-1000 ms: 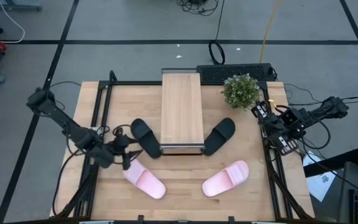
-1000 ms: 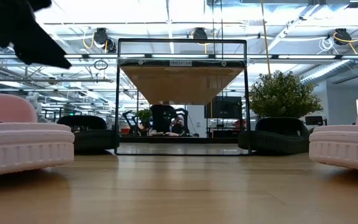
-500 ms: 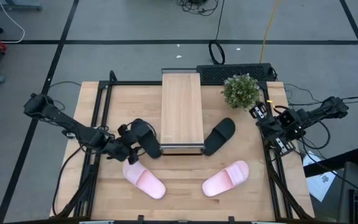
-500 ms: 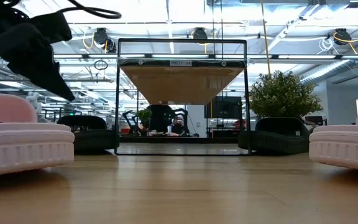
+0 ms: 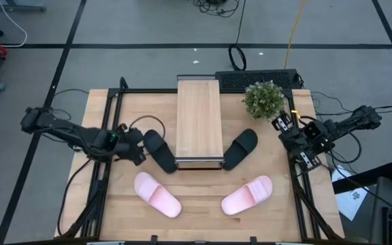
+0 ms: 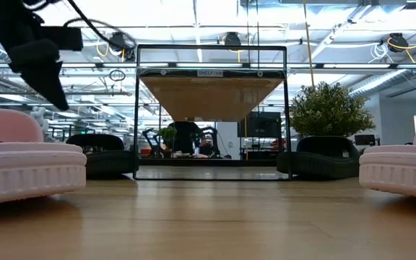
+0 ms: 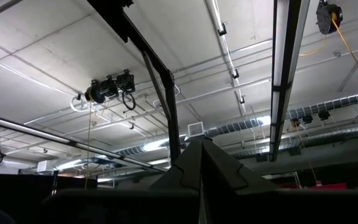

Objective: Pick and place slides into the shelf
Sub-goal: Put the left black slide on the shelf

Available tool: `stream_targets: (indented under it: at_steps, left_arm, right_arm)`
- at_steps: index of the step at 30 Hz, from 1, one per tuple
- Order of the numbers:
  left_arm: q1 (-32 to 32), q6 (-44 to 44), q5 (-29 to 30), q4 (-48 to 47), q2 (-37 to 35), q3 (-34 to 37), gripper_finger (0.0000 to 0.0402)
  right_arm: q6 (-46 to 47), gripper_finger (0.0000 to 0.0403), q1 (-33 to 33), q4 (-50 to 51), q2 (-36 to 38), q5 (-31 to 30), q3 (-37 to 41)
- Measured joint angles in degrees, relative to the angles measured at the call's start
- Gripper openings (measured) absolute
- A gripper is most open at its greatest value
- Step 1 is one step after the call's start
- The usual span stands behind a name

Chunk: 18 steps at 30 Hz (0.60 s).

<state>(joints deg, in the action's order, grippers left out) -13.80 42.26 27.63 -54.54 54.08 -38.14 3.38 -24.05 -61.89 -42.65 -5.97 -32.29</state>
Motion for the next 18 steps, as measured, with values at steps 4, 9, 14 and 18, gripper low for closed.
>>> stream_targets:
  at_steps: [4,9,14,18]
  left_arm:
    - [6.88,-2.85,-3.54,2.85,-7.1,2.09,0.0214]
    - [17.26,-8.91,-15.27,11.72,-15.89,6.94,0.0214]
    - [27.54,-10.61,-27.75,19.77,-17.77,13.95,0.0214]
    - [34.03,-11.9,-36.04,26.96,-16.53,17.59,0.0214]
  right_arm:
    - [-0.01,0.0002,0.0,0.02,0.01,0.01,0.0]
    - [-0.01,0.0002,0.0,0.02,0.0,0.04,0.0]
    - [-0.01,0.0002,0.0,0.03,-0.01,0.04,0.0]
    - [-0.01,0.0002,0.0,0.0,-0.01,0.04,0.0]
